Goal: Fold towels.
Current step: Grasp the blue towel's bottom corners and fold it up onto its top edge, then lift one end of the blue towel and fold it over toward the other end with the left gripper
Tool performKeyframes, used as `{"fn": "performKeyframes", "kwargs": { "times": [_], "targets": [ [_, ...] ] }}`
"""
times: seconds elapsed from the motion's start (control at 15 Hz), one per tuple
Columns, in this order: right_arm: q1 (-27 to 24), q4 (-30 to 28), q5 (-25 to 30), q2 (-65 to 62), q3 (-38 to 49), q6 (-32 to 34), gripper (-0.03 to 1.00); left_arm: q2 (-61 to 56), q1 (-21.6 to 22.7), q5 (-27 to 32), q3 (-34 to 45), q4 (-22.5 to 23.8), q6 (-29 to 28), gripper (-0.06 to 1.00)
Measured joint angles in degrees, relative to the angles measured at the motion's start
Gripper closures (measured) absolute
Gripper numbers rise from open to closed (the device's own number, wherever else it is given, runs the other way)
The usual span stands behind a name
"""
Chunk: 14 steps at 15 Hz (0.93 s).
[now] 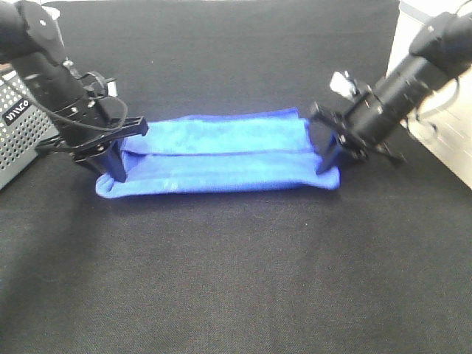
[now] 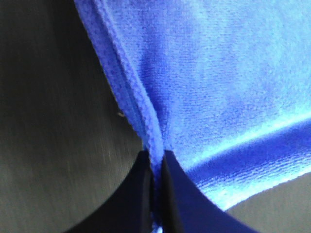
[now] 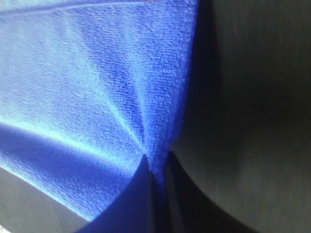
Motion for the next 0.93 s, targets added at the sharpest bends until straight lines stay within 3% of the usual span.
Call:
{"fn": "performKeyframes", "kwargs": {
  "times": [0.2, 0.4, 0.6, 0.93],
  "targets": [
    [0.00, -0.11, -5.79, -5.27, 13.41, -2.01, 0.97, -5.16, -0.80, -2.69, 10.37, -0.40, 0.00, 0.92],
    [0.00, 0.63, -7.39, -7.28, 17.88, -4.76, 0.97, -9.11, -0.80, -7.39, 17.70, -0.74, 0.00, 0.92],
    [0.00, 1.32, -8.25, -7.28, 15.87, -7.22, 0.97, -10.26, -0.80, -9.80, 15.99, -0.52, -0.52, 0.92],
    [0.00, 1.38, -8.71, -4.70, 4.70, -6.30, 0.97, -9.05, -0.80, -18.45, 11.00, 3.44, -5.61, 0.92]
  ]
}}
